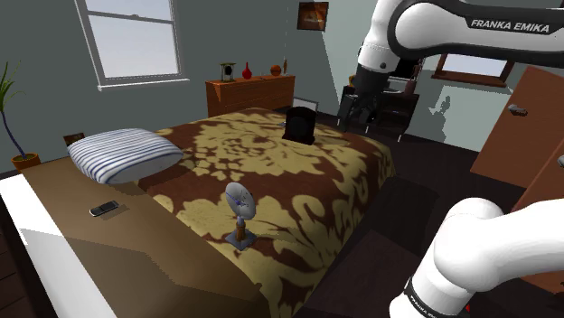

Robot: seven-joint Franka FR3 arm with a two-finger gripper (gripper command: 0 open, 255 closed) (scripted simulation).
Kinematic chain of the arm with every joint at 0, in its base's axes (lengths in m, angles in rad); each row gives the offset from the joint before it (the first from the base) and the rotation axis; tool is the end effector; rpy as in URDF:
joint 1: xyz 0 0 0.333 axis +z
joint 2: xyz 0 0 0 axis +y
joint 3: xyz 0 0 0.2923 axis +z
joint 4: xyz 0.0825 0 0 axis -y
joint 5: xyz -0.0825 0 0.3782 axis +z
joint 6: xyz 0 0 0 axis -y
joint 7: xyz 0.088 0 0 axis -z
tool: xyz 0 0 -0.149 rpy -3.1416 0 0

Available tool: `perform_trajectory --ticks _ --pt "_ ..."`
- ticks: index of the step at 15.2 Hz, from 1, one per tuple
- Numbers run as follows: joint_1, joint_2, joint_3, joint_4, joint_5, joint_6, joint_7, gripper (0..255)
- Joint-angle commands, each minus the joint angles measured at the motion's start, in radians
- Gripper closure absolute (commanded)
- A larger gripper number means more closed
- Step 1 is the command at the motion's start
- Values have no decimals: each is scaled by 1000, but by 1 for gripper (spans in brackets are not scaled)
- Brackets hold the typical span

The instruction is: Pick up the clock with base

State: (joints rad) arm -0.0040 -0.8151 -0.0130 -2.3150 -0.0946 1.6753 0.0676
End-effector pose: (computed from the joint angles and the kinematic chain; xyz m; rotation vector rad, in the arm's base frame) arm 0.3276 -0.0196 0.5717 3.0468 -0.1216 0.2715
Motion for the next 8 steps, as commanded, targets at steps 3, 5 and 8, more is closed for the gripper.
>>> perform_trajectory --ticks 3,5,8 --pt "8 63 7 2 6 46 4 0" --pt "16 129 15 9 11 90 8 0" --pt "28 232 26 27 17 152 13 0"
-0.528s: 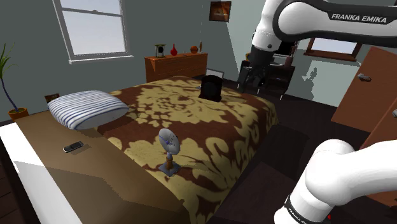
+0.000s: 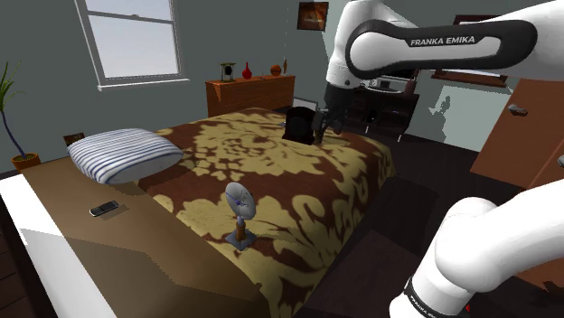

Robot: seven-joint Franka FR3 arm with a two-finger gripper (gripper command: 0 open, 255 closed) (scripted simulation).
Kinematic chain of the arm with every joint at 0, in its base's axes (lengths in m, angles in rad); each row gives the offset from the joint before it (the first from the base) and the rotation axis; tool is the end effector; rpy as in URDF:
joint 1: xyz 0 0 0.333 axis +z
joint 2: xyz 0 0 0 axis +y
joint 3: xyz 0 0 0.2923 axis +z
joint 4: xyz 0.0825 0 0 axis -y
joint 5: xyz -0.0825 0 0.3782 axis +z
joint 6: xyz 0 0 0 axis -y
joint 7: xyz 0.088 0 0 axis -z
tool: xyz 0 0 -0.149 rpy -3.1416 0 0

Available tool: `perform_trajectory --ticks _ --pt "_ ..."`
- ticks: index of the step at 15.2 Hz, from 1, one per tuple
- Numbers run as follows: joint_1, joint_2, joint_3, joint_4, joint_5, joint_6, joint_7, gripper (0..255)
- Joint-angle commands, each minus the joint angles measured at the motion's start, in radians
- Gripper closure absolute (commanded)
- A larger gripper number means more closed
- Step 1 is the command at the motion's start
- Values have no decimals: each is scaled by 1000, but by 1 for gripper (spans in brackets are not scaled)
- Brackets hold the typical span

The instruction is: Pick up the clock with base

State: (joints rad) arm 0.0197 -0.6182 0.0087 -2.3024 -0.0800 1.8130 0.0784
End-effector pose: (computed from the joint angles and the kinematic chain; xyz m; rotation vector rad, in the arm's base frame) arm 0.3895 0.0015 0.5222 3.0574 -0.0567 0.2036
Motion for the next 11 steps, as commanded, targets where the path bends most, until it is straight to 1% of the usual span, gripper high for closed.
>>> perform_trajectory --ticks 1,6,11 --pt "8 71 8 23 5 34 3 0" --pt "24 252 29 81 11 119 10 0" --pt "40 439 49 167 12 182 17 0"
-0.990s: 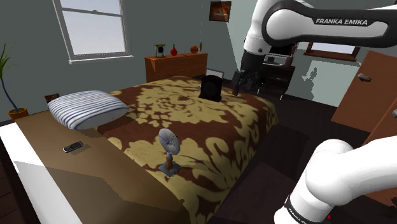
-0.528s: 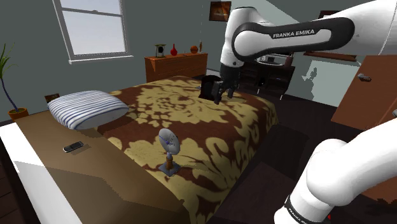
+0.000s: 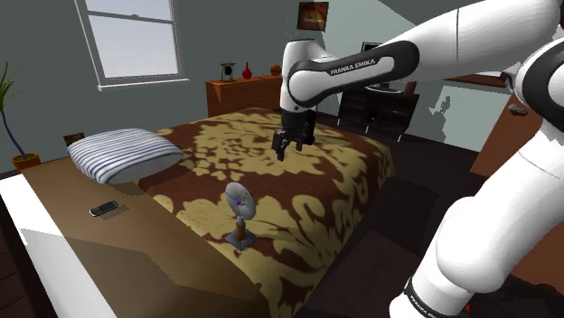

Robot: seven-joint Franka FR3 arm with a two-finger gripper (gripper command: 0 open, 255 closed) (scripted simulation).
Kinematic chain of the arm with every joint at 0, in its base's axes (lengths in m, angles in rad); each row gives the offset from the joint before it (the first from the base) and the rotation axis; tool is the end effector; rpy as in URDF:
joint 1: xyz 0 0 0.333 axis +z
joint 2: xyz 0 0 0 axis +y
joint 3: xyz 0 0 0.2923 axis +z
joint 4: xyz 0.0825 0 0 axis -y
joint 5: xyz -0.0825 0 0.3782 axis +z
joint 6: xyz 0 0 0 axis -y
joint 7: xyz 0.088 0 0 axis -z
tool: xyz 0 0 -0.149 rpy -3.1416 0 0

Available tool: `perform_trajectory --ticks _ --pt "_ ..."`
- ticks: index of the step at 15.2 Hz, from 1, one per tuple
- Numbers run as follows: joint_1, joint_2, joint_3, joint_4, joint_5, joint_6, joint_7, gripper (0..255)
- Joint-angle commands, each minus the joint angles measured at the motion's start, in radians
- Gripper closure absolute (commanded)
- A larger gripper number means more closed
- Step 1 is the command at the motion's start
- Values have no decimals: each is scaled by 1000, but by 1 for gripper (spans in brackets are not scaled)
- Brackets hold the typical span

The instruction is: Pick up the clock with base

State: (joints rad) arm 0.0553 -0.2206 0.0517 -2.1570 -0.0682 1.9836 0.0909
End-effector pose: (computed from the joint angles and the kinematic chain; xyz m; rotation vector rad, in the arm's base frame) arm 0.4921 0.0464 0.4336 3.0704 0.0630 0.0827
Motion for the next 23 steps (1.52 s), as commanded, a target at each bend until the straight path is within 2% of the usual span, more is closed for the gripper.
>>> perform_trajectory --ticks 1,8,15,23 --pt "7 79 10 42 -1 22 6 0" --pt "31 348 36 215 -13 65 15 0" --pt "64 624 53 445 -33 58 21 0" --pt "68 685 50 422 -42 138 29 0"
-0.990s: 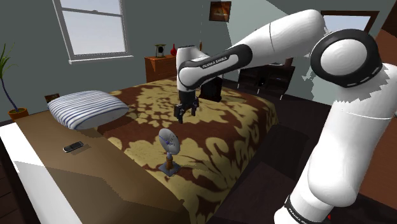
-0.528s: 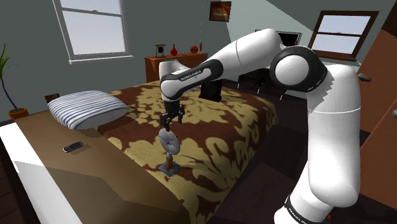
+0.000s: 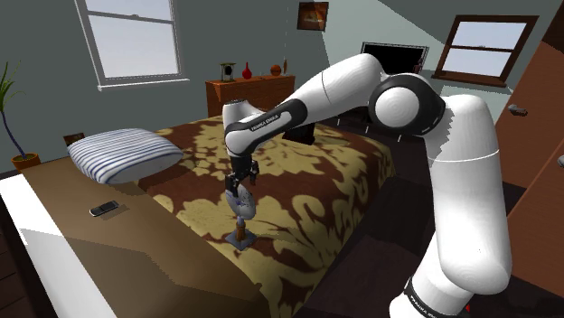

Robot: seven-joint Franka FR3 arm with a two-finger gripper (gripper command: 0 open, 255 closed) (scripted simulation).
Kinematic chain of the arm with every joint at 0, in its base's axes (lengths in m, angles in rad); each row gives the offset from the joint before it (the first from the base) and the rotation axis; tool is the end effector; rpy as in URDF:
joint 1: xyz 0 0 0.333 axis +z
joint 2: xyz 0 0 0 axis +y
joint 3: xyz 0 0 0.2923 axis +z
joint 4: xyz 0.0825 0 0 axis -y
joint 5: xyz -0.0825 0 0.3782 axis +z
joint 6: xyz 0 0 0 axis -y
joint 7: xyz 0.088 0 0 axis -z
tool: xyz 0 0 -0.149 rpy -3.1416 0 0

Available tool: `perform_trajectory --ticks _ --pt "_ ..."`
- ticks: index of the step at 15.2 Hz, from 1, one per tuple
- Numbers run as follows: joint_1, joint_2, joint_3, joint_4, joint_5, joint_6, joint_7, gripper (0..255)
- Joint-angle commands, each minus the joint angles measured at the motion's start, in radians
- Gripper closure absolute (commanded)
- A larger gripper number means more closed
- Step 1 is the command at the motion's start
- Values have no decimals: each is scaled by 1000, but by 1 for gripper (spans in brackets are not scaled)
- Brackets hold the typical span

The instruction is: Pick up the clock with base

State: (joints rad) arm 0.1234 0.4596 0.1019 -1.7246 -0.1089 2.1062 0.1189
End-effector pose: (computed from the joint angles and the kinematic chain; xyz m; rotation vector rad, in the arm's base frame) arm 0.6234 0.1304 0.2541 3.0724 0.2412 -0.1014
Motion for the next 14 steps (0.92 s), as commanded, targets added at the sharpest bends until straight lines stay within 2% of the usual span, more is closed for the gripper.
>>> perform_trajectory --ticks 1,2,3,14 --pt "0 5 -1 -10 -1 15 1 0" --pt "0 5 -1 -10 -1 15 1 0" --pt "0 6 -1 -8 -1 15 1 255" --pt "-1 -9 1 -2 1 -6 -1 255"
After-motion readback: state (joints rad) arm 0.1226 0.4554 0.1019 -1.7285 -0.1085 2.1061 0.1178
